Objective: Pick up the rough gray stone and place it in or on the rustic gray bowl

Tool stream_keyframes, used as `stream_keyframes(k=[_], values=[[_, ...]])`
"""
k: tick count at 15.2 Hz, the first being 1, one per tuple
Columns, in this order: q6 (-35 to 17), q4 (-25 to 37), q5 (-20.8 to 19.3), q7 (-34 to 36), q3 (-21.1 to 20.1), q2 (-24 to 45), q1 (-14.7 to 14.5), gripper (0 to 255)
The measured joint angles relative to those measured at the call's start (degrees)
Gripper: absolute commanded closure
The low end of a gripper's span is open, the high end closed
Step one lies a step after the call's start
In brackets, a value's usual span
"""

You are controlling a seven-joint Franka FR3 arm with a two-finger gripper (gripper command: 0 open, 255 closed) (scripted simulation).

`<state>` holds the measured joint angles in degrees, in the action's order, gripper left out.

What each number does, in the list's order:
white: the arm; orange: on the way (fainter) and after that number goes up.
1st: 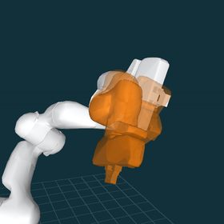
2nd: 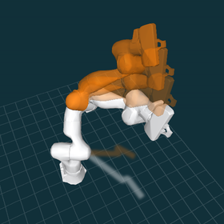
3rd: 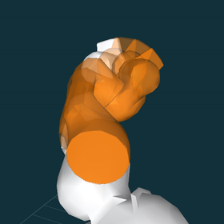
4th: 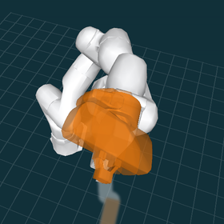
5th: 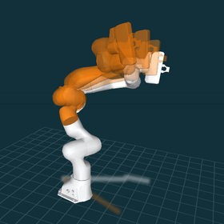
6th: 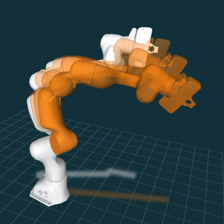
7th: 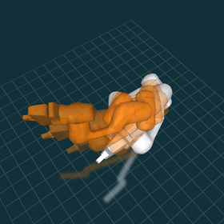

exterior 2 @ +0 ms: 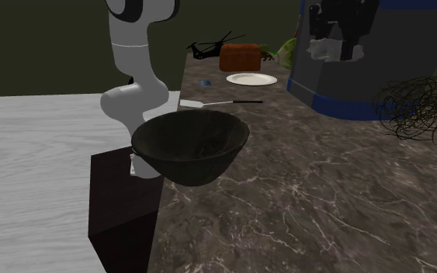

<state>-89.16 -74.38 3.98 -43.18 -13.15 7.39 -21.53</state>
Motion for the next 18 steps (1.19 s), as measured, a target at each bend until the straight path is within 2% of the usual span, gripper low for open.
stream_keyframes(k=[6,7,9,13,18], values=[[-1.5,-9.9,2.7,-8.1,3.7,-7.8,4.7,255],[-1.3,-11.2,3.1,-9.8,4.5,-9.0,5.5,0],[-1.3,-11.2,3.1,-9.8,4.6,-9.0,5.5,0],[8.0,-3.7,10.5,-14.4,7.5,-5.5,8.4,0],[6.0,-7.7,11.9,-15.7,7.7,-6.4,8.6,0]])
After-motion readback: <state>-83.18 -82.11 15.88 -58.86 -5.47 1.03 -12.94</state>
